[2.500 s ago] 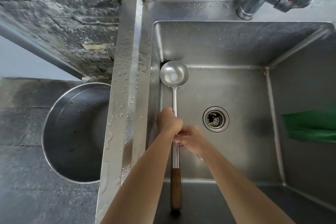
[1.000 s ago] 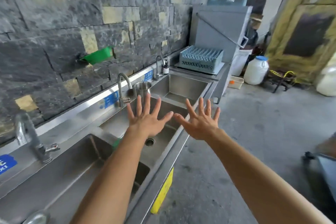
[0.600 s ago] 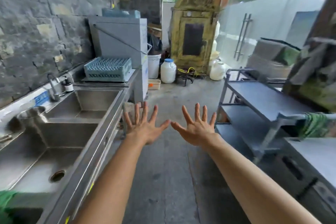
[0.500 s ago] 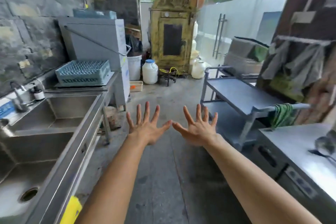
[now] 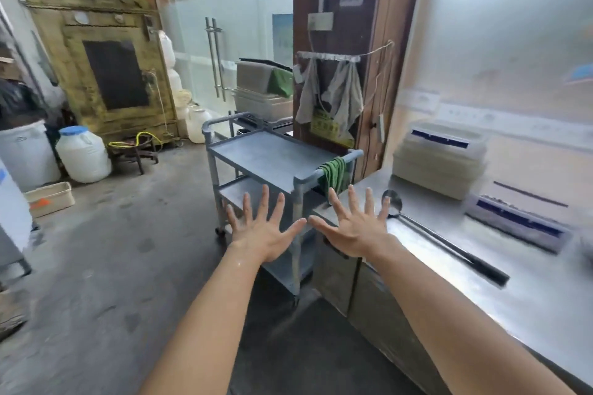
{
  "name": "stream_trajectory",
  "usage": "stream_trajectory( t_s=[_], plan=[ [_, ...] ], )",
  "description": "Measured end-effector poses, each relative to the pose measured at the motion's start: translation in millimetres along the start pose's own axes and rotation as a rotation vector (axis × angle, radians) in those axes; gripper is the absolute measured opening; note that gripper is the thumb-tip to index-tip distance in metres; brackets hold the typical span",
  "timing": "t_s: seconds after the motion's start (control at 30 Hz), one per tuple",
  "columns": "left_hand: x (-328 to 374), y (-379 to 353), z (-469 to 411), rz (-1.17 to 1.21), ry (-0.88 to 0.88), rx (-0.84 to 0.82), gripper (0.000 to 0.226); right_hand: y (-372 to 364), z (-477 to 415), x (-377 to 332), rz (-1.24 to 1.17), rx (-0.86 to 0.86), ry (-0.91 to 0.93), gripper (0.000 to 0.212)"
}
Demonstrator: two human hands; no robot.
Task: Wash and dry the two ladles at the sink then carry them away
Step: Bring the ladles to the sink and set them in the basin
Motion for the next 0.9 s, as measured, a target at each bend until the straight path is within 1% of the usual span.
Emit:
stream_trajectory(
  t_s=[0.17, 0.4, 0.6, 0.77, 0.9],
  plan=[
    [63, 0, -82, -0.027, -0.173, -0.041, 0.093, 2, -45, 62, -0.014, 0.003, -0.152, 0.098],
    [136, -13, -177, -0.048, -0.338, -0.081, 0.085, -15, -80, 140, -0.052, -0.028, -0.345, 0.092],
    [190, -49, -219, -0.110, -0.421, -0.141, 0.085, -38, -90, 205, -0.085, -0.099, -0.493, 0.092],
    [239, -81, -252, -0.103, -0.441, -0.217, 0.084, -58, -107, 258, -0.118, -0.138, -0.541, 0.086],
    [293, -108, -278, -0.085, -0.451, -0.284, 0.081, -74, -124, 313, -0.150, -0.172, -0.562, 0.083]
  ],
)
Point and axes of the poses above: each hand's wrist, its own z-axis away from the middle knuckle, its own y-axis out of the back of the hand, x = y × z, the point moved 5 cm from there along -z, towards the middle knuckle, and after that the axes turned 4 degrees about -x, right-handed, at the moved point
